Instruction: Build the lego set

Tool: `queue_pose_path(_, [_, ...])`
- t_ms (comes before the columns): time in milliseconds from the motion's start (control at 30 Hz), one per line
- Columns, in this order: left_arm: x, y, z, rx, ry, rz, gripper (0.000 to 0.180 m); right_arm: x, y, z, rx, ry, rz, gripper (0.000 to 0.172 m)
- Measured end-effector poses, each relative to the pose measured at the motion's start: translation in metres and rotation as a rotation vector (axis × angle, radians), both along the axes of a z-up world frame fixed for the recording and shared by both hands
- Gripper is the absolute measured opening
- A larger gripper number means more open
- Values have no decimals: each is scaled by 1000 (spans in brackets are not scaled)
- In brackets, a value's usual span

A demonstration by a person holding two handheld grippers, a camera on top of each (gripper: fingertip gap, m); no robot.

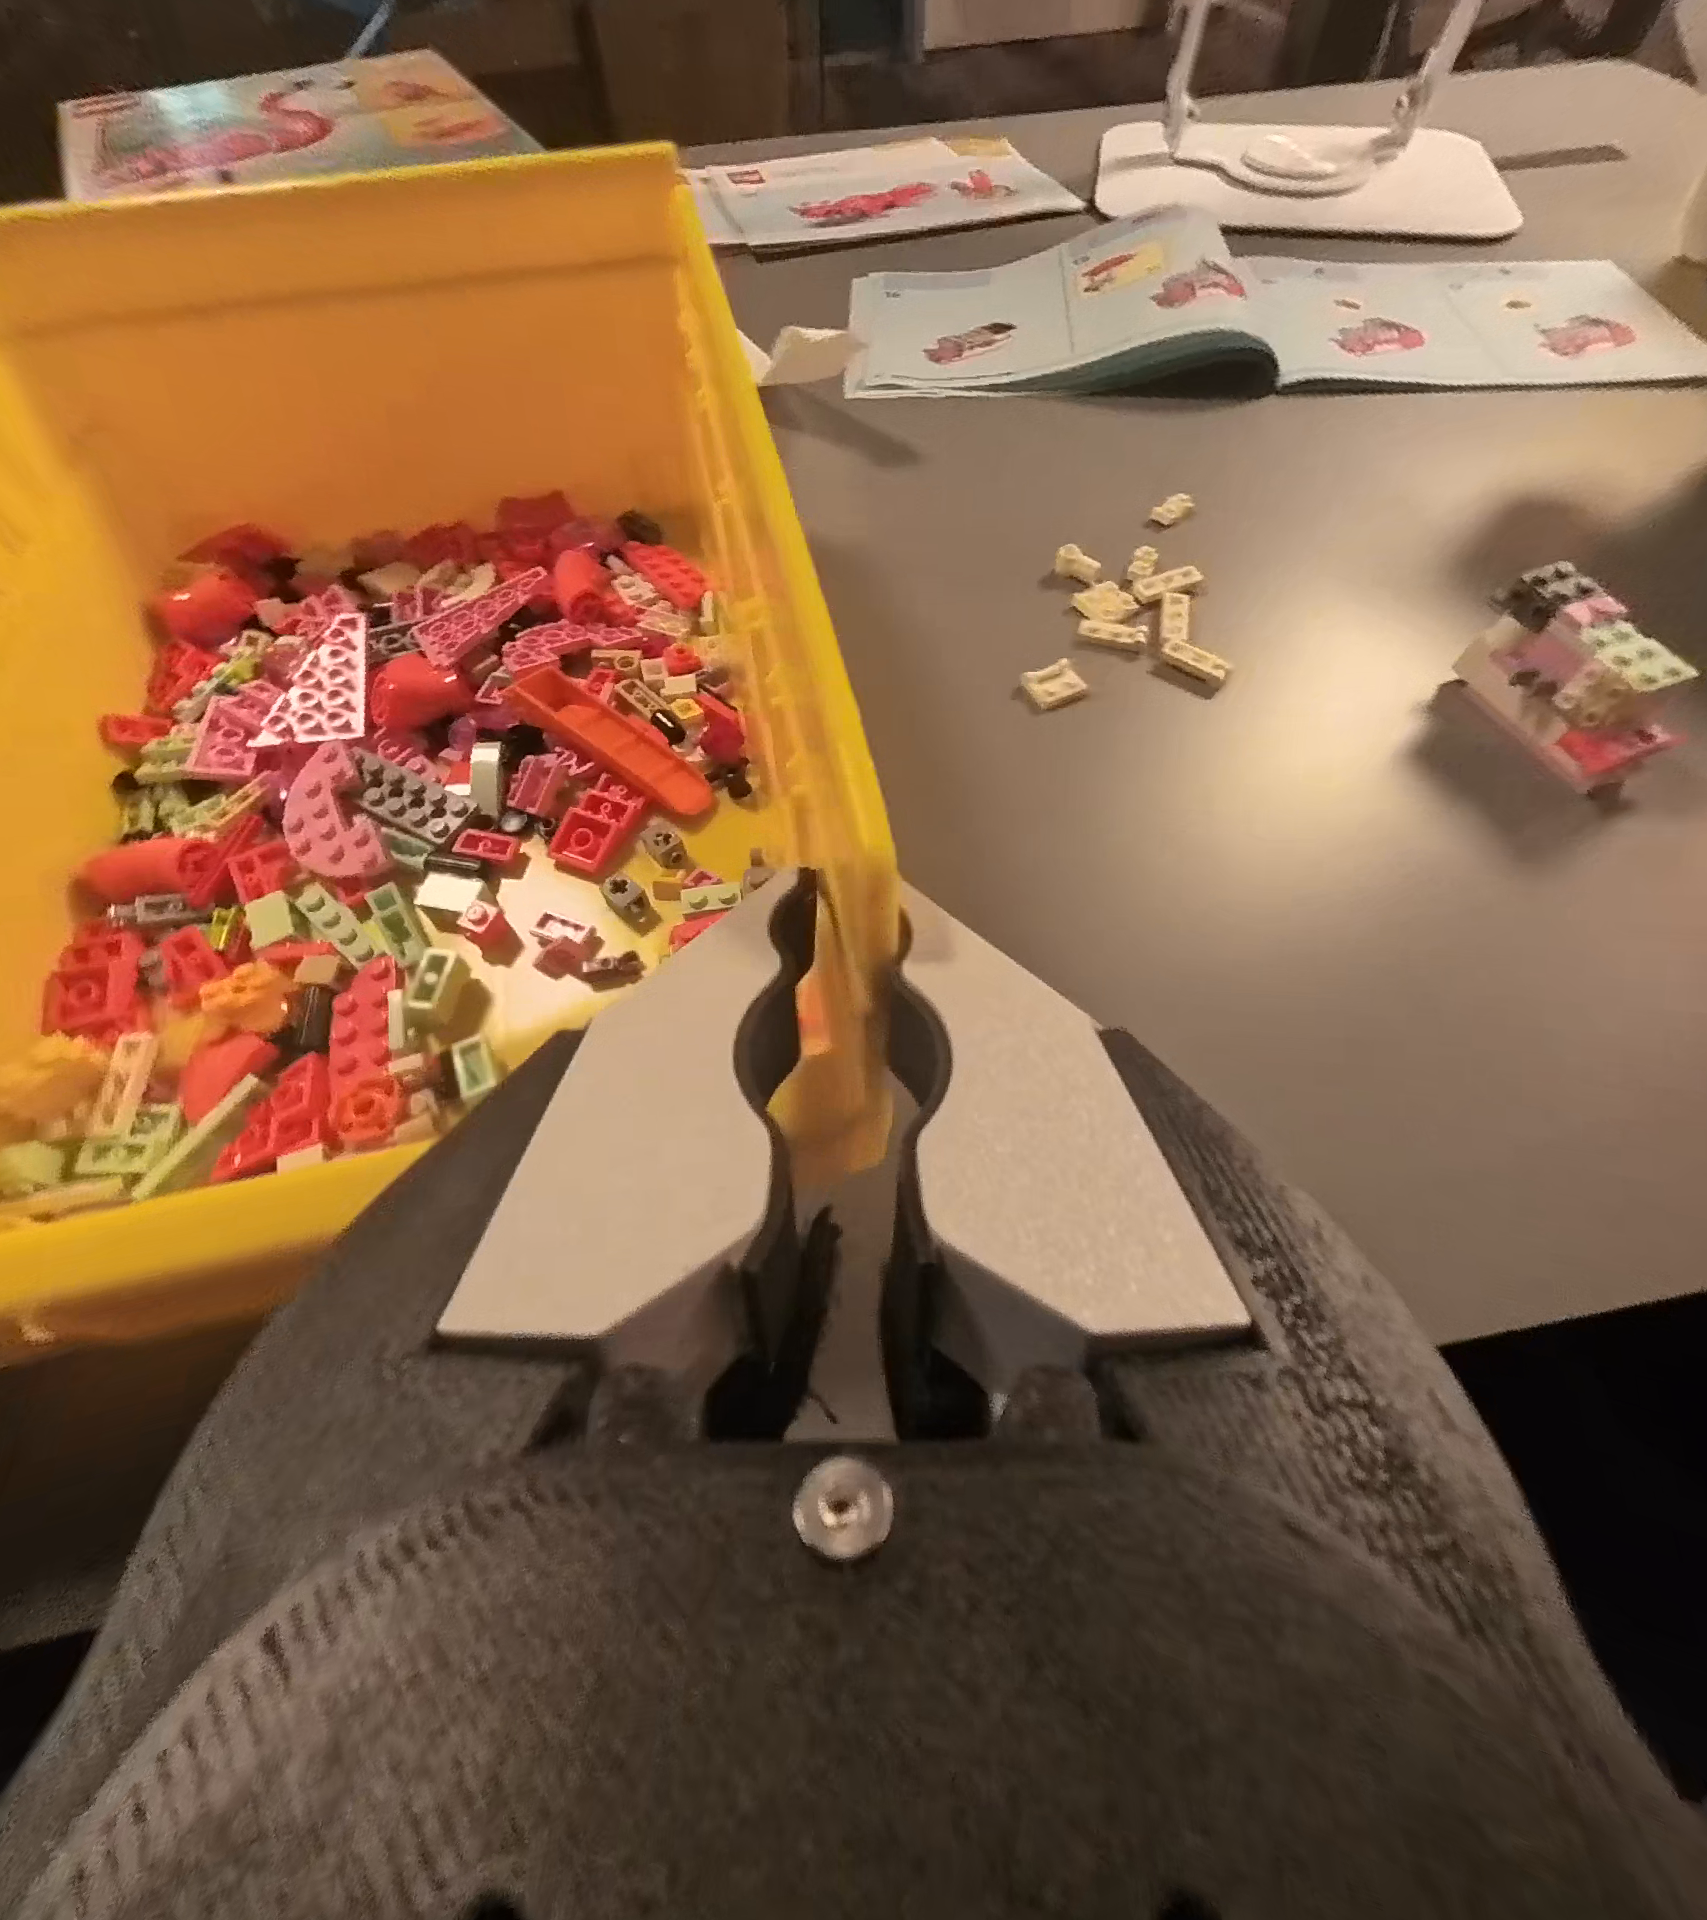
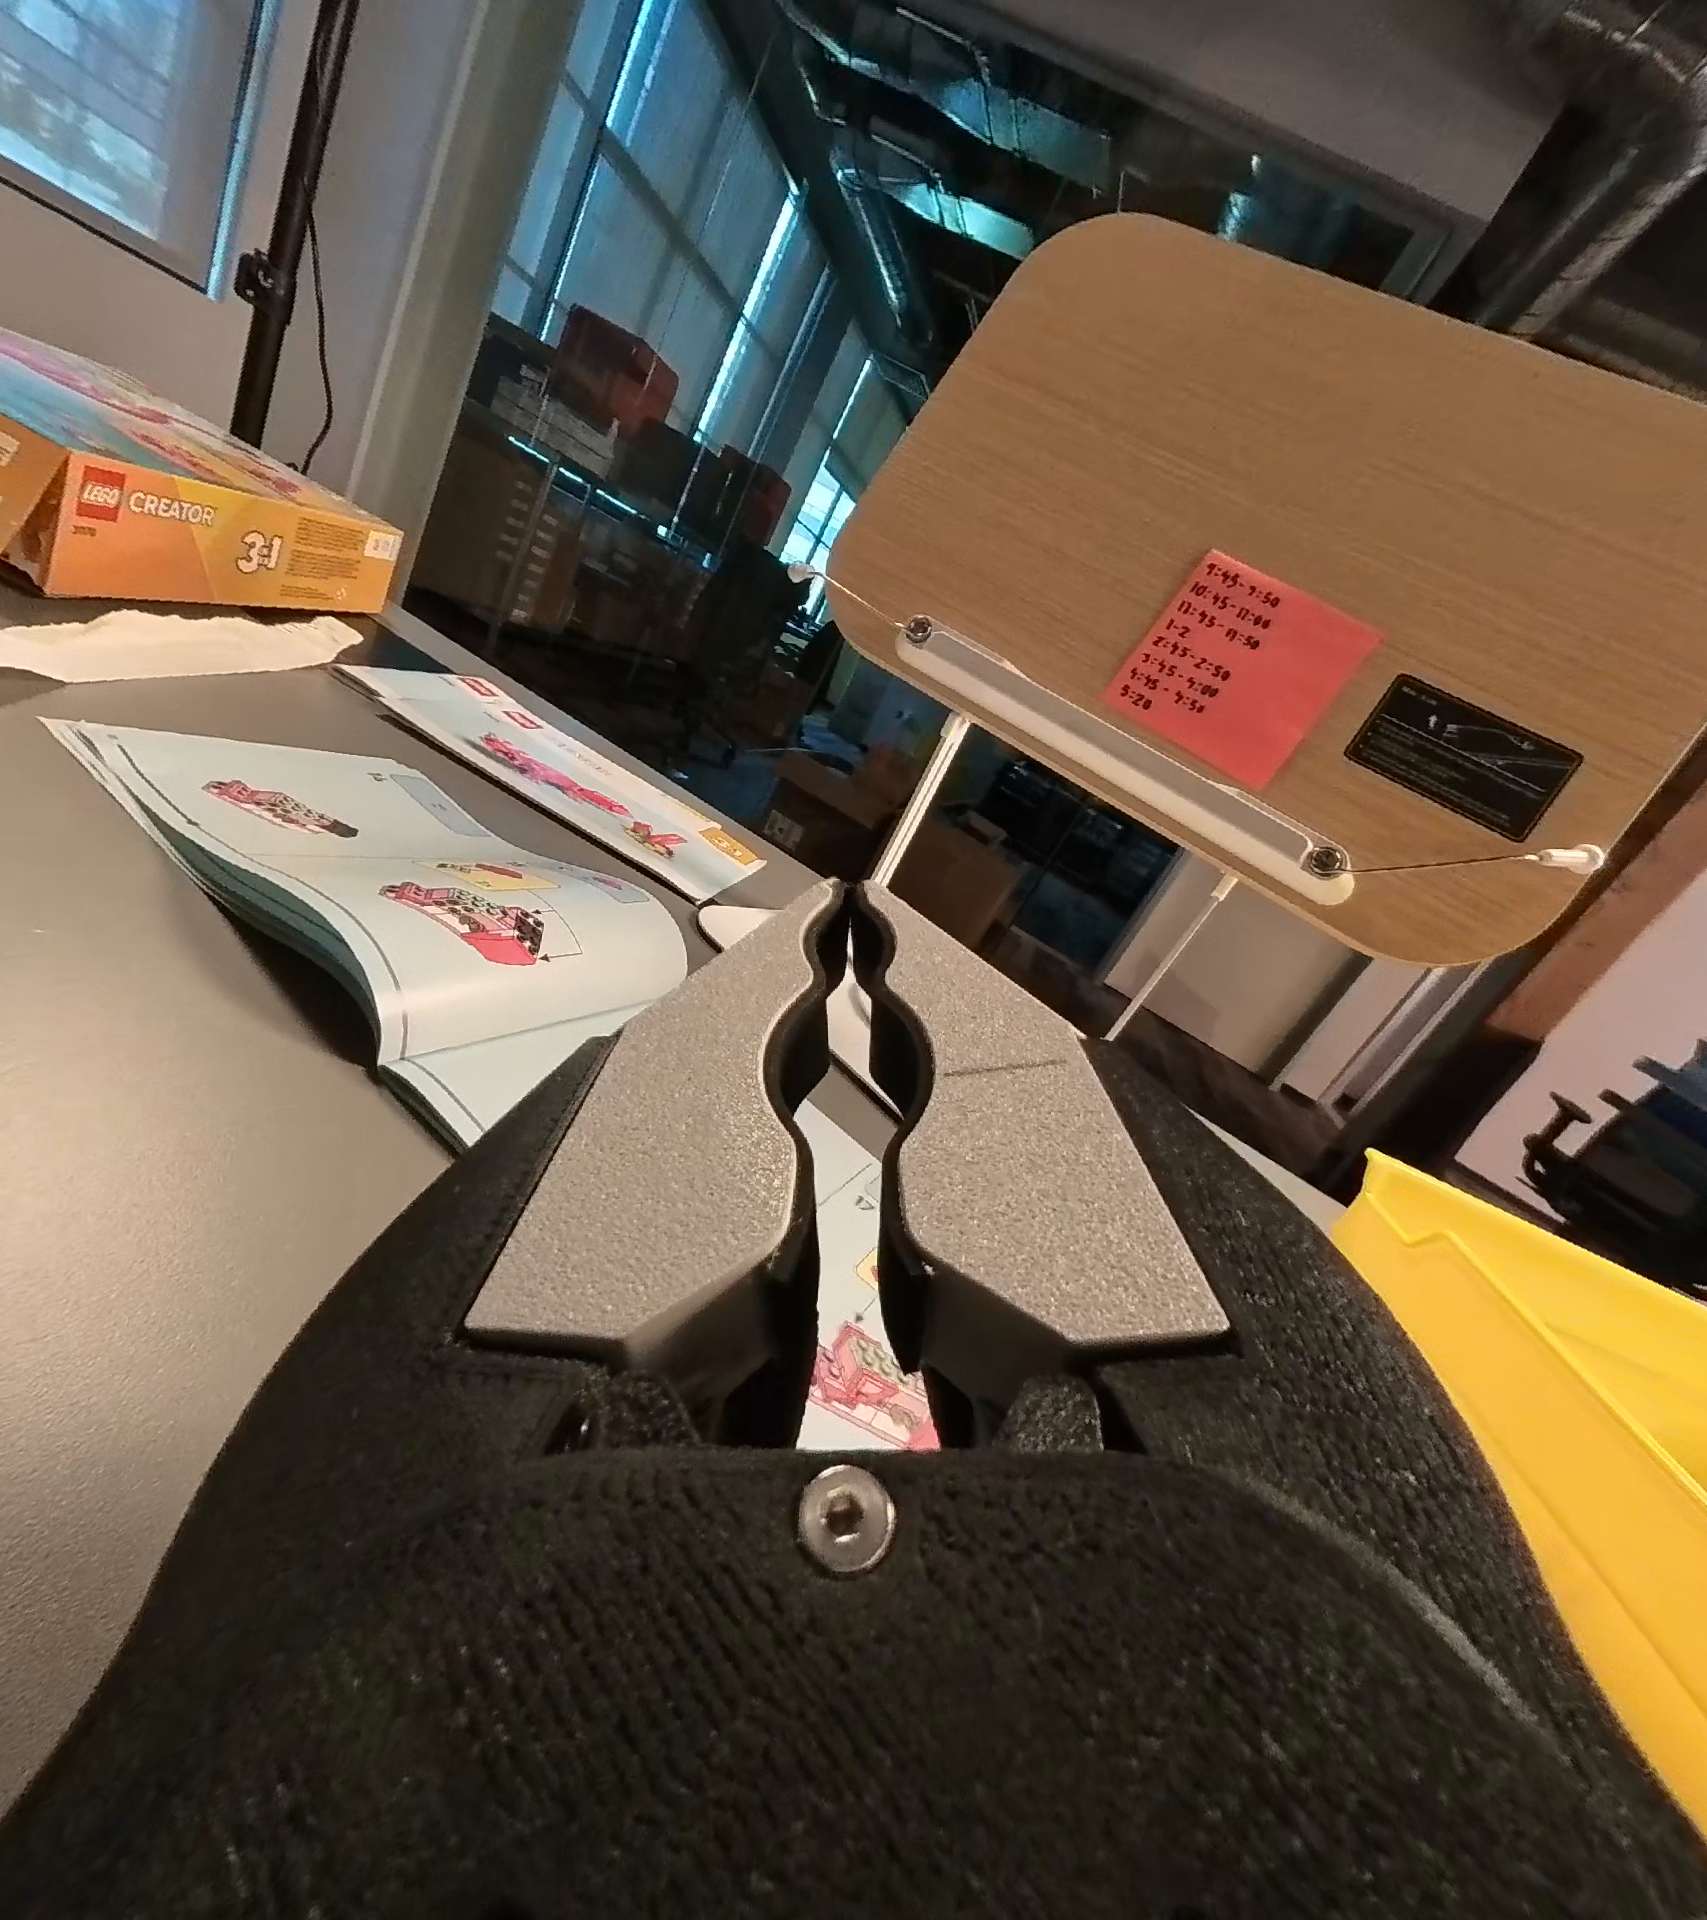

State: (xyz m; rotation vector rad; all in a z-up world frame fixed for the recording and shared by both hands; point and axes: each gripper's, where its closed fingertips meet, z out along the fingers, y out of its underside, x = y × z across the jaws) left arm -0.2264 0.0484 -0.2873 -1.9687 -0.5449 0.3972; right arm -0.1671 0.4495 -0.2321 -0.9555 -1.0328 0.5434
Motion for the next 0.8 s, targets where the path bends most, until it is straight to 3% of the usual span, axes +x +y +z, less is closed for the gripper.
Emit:
queue_pose_path(200, [16,16,0,-68,52,-67,13,-1,-2,0,1,-2,13,0])
queue_pose_path(300, [26,24,13,17,20,-132,38,0,-1,0,0,3,11,0])
queue_pose_path(400, [27,25,46,105,40,-182,50,1,-1,1,-5,7,8,0])
queue_pose_path(600, [-8,9,141,276,218,-127,50,2,1,1,-5,9,-1,0])
queue_pose_path(800, [-61,14,162,242,306,-108,44,2,2,1,-9,9,0,0])
